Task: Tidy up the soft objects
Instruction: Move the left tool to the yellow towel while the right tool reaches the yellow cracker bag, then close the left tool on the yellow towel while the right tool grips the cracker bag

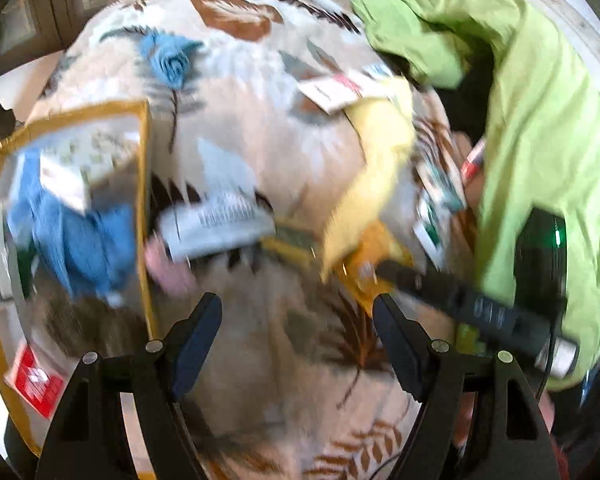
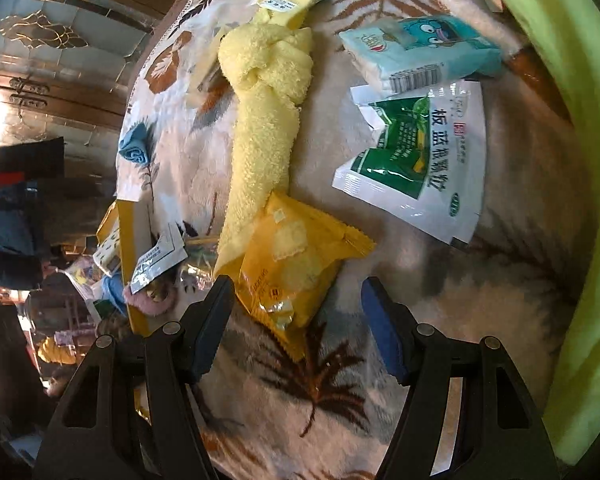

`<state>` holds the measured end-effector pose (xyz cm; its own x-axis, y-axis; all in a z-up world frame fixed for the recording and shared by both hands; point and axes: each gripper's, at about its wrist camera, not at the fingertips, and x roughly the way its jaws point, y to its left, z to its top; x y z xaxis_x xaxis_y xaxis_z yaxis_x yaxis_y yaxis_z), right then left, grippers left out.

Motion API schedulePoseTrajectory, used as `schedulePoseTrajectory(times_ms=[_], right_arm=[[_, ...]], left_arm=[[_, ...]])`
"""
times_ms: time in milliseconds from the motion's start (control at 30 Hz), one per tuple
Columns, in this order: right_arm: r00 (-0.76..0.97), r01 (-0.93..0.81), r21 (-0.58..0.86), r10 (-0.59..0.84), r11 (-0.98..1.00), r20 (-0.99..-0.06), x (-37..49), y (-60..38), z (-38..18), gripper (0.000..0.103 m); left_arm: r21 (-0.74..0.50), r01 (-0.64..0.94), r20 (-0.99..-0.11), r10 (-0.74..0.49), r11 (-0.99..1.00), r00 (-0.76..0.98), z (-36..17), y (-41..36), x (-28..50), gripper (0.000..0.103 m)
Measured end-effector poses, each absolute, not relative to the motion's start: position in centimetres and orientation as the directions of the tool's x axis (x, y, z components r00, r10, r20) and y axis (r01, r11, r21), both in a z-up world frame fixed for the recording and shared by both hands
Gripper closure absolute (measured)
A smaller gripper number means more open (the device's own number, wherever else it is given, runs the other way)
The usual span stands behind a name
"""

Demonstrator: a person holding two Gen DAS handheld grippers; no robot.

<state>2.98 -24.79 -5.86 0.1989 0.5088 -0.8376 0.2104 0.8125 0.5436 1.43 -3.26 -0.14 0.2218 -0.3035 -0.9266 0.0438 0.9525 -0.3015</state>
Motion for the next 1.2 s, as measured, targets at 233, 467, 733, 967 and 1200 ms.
schedulePoseTrajectory(times_ms=[233, 467, 733, 967, 1200], right_arm=[[0.224, 0.225, 0.543, 0.500, 0.809, -0.837, 3.2, -25.0, -5.5, 0.036], [0.226, 0.205, 0.520, 0.477, 0.829, -0.850, 3.6, -24.8, -5.3, 0.036], [0.238, 0.191, 0.441, 0.394, 0.877, -0.888, 4.7, -22.7, -5.5, 0.036], [0.247, 0.170, 0.426, 0.380, 0.889, -0.892, 4.5, -21.4, -5.4, 0.031], [0.232, -0.043, 0.215, 0.219, 0.976, -0.948, 4.6, -17.6, -5.3, 0.044]], left_arm=[[-0.320, 0.038, -0.921, -0.321, 0.946, 0.221, -0.9, -4.2, 5.0, 0.025], [-0.327, 0.060, -0.915, -0.332, 0.943, 0.230, -1.3, -5.9, 7.6, 0.025], [-0.318, 0.088, -0.918, -0.329, 0.944, 0.221, -1.5, -6.7, 8.7, 0.025], [-0.302, 0.064, -0.925, -0.308, 0.951, 0.224, -1.5, -4.2, 8.4, 0.025], [-0.304, 0.052, -0.931, -0.308, 0.951, 0.196, -2.0, -3.0, 7.8, 0.025]])
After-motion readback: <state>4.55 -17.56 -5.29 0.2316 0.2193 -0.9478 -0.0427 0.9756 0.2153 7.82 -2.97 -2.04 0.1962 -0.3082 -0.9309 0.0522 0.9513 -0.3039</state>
